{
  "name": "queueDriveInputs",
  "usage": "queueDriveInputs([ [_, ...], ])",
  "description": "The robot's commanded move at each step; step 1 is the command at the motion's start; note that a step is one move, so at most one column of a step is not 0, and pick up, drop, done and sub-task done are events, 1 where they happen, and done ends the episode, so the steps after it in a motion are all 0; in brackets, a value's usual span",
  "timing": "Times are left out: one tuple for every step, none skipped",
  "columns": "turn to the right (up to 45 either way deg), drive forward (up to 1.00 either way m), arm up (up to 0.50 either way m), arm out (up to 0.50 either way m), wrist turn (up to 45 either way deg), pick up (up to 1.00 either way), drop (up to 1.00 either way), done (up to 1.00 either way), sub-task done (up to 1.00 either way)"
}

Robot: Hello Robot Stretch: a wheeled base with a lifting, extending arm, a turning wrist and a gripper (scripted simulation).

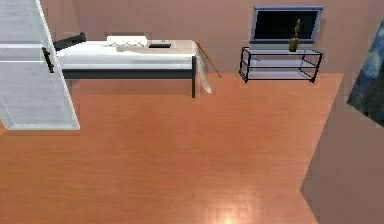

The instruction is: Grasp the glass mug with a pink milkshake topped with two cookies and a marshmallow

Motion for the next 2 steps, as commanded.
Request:
queueDriveInputs([
  [0.0,0.0,0.1,0.0,0.0,0.0,0.0,0.0,0.0],
  [0.0,0.0,0.0,0.0,0.0,0.0,0.0,1.0,0.0],
])
